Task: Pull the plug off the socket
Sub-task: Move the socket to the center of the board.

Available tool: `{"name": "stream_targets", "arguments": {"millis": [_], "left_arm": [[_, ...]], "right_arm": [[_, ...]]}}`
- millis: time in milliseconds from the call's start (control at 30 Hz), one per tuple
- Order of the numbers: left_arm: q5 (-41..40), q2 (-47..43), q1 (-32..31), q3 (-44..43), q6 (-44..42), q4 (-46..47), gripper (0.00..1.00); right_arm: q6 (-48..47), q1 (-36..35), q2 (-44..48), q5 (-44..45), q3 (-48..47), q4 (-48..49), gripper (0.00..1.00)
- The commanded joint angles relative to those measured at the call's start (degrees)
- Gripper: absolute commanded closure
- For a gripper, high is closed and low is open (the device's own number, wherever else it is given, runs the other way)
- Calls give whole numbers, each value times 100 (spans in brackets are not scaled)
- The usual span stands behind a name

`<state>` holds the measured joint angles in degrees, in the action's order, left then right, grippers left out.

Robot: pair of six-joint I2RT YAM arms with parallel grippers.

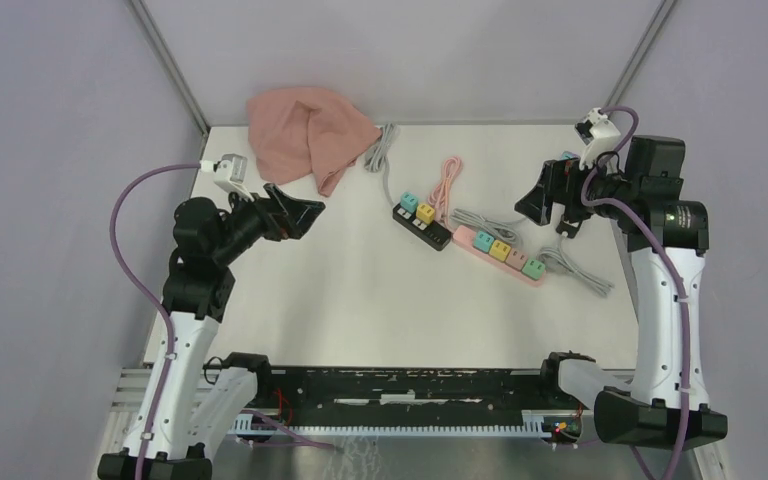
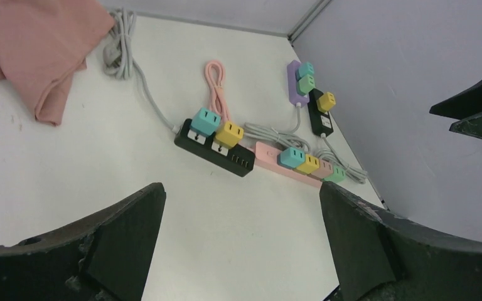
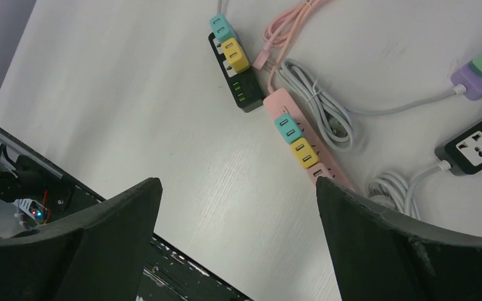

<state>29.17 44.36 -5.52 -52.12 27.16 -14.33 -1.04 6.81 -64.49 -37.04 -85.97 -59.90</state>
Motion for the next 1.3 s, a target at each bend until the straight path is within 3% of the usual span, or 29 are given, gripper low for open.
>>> {"name": "stream_targets", "arguments": {"millis": [0,267,467,667,833,1067,1267], "left_arm": [[238,-196,93,429,567,439,1],[476,-169,176,1335,1167,1523,1],[385,183,201,1100,617,1216,0],[-104,353,217,886,-109,666,0],[-427,348,231,1170,-367,694,1],[-939,311,233,1302,-1038,497,2],[-1041,310,238,1369,-1256,516,2]], "right_arm": [[281,-74,283,485,344,469,0],[-387,-297,98,-333,976,833,0],[-1738,-1399,-528,-411,1033,734,0],[-2311,-2944,-1840,1095,526,1021,0],[-1919,-3955,-3200,2669,11,1738,1],[-1401,-4290,-4724,3964,-805,1954,10],[-1302,-4248,-5068,4229,-734,2063,19]]}}
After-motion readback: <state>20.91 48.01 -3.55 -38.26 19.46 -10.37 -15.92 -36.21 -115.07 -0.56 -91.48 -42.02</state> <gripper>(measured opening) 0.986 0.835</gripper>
